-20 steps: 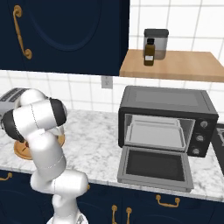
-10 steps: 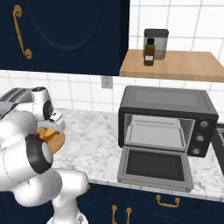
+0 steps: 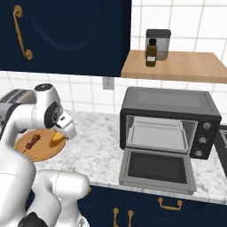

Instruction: Pick up the kebab skewer and baguette bread, and place them inside the toaster oven. Close the toaster oven door and start by setting the timer.

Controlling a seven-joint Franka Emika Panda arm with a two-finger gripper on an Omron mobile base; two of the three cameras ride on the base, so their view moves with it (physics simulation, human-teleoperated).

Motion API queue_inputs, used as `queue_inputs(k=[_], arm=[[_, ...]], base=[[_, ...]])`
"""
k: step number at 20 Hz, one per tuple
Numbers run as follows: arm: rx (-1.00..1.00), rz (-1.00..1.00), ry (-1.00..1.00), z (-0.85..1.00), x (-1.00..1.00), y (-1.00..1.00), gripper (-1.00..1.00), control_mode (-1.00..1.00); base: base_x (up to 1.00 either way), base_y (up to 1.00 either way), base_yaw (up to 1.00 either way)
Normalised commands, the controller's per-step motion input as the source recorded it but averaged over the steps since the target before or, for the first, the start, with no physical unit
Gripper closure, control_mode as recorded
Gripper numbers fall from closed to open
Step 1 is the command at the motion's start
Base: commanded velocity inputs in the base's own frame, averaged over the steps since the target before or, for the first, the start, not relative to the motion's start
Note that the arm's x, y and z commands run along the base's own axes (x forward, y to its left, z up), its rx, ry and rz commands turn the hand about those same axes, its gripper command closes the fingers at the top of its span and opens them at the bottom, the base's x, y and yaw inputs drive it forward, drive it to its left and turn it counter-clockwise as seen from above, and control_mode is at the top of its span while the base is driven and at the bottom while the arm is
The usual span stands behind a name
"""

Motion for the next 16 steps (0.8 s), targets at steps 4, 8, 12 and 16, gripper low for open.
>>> queue_inputs(k=[4, 8, 12, 16], arm=[[0.01, -0.32, -0.06, 0.98, -0.78, -1.00, 1.00, -1.00], [0.04, -0.34, -0.07, 0.99, -0.54, -1.00, 1.00, -1.00], [0.10, -0.27, -0.17, 0.92, -0.26, -1.00, 1.00, -1.00], [0.17, -0.20, -0.23, 0.66, -0.04, -1.00, 1.00, -1.00]], base=[[0.00, 0.00, 0.00], [0.00, 0.00, 0.00], [0.00, 0.00, 0.00], [0.00, 0.00, 0.00]])
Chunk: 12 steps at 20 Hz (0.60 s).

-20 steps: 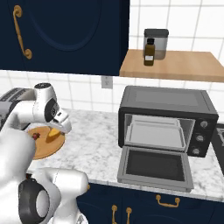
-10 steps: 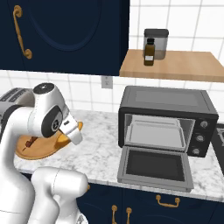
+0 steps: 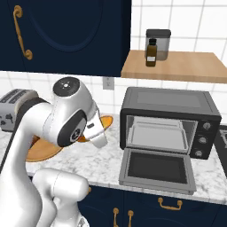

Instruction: Pick up the kebab skewer and baguette bread, and place them inside the toaster oven. Close the toaster oven door and start by setting the timer.

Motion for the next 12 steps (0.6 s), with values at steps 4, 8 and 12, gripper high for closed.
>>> queue_inputs(k=[4, 8, 12], arm=[[0.15, -0.07, -0.09, 0.24, 0.03, -0.81, 1.00, -1.00], [0.01, 0.00, 0.00, -0.09, 0.28, -0.57, 1.00, -1.00], [0.15, -0.10, 0.00, -0.46, 0.67, -0.66, 1.00, -1.00]], base=[[0.00, 0.00, 0.00], [0.00, 0.00, 0.00], [0.00, 0.00, 0.00]])
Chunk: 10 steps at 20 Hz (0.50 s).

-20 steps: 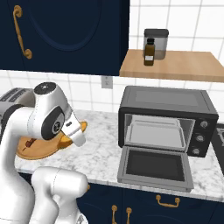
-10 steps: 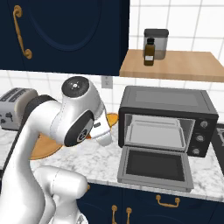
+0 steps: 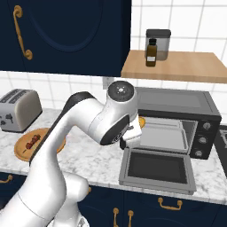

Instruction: Pick up the kebab skewer and baguette bread, and place them inside the toaster oven. Close the toaster oven door and start by setting the timer.

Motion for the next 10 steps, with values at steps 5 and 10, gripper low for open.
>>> queue_inputs(k=[5, 10], arm=[[0.29, -0.20, 0.00, -0.58, 0.82, -0.71, 1.00, -1.00], [0.19, -0.04, 0.00, -0.46, 0.75, -0.60, 1.00, -1.00]], base=[[0.00, 0.00, 0.00], [0.00, 0.00, 0.00]])
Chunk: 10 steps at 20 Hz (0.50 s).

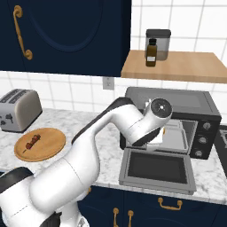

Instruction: Pick up the kebab skewer and baguette bread, and place them inside the toaster oven. Close the toaster oven door and start by setting the timer.

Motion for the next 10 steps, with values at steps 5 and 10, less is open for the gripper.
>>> queue_inputs(k=[5, 10], arm=[[0.05, 0.00, -0.01, -0.57, 0.57, -0.30, 1.00, -1.00], [0.00, -0.07, -0.20, -0.38, 0.27, -0.05, 1.00, -1.00]], base=[[0.00, 0.00, 0.00], [0.00, 0.00, 0.00]])
